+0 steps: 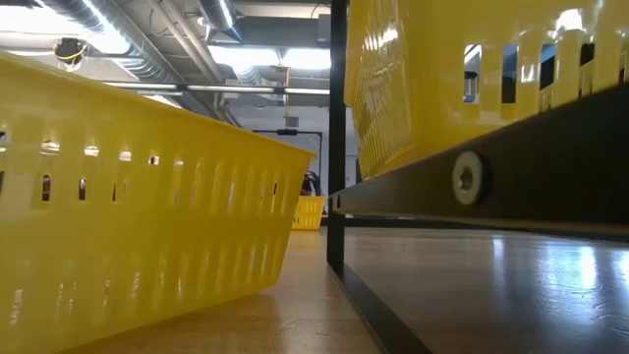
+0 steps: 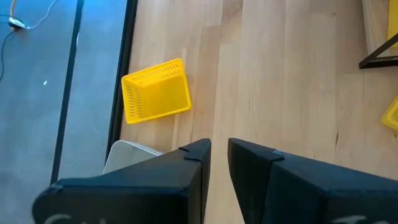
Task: Stack baskets on shelf by color
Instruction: Stack the top black bin on top of the black bin on the shelf
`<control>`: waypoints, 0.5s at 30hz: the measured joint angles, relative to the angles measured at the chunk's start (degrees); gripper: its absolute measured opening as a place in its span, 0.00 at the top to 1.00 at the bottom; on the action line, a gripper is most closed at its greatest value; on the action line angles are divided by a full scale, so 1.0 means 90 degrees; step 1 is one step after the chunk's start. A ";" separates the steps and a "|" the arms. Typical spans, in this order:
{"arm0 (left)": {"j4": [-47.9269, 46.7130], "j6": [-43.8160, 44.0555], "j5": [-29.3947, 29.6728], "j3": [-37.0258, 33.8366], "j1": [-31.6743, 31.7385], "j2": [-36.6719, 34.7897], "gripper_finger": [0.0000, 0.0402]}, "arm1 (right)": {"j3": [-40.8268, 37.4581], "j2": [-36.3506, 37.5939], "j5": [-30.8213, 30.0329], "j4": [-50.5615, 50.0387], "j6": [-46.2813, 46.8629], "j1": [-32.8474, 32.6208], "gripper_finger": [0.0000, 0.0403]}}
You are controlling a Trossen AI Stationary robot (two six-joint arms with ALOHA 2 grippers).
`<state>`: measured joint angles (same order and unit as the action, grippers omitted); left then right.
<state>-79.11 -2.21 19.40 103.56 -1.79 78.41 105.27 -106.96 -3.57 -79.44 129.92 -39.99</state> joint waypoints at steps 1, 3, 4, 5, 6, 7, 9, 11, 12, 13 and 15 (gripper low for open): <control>0.0000 0.0001 0.0000 0.0001 0.0001 0.0000 0.88 | -0.0043 0.0002 -0.0002 0.0009 -0.0035 0.0000 0.88; 0.0000 0.0001 0.0000 -0.0001 0.0001 0.0000 0.88 | -0.0122 0.0004 -0.0019 0.0039 -0.0110 0.0000 0.88; 0.0000 -0.0001 0.0000 -0.0001 -0.0001 0.0000 0.88 | -0.0165 0.0009 -0.0025 0.0069 -0.0169 0.0000 0.88; 0.0000 -0.0001 0.0000 0.0000 0.0000 0.0000 0.88 | -0.0178 0.0010 -0.0027 0.0069 -0.0279 0.0000 0.88; 0.0002 -0.0001 0.0000 0.0000 -0.0001 0.0000 0.88 | -0.0179 0.0010 -0.0024 0.0066 -0.0308 0.0000 0.88; 0.0001 -0.0001 0.0001 0.0001 0.0000 0.0000 0.88 | -0.0181 0.0010 -0.0023 0.0062 -0.0310 0.0000 0.89; 0.0002 0.0000 0.0000 -0.0001 0.0001 0.0000 0.88 | -0.0187 0.0010 -0.0019 0.0067 -0.0359 0.0000 0.94; 0.0002 0.0001 0.0001 0.0000 0.0000 0.0000 0.88 | -0.0189 0.0010 0.0012 0.0120 -0.0525 0.0034 0.98; 0.0002 0.0001 0.0000 -0.0001 0.0001 0.0000 0.88 | -0.0189 0.0010 0.0050 0.0153 -0.0608 0.0062 0.98; 0.0002 -0.0001 0.0000 -0.0001 -0.0001 0.0000 0.88 | -0.0191 0.0008 0.0096 0.0201 -0.0660 0.0092 0.98; 0.0002 0.0001 0.0002 0.0001 0.0001 0.0000 0.88 | -0.0144 -0.0001 0.0159 0.0254 -0.0841 0.0171 0.98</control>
<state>-79.09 -2.20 19.42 103.57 -1.78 78.41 103.97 -106.97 -2.15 -77.15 122.36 -38.45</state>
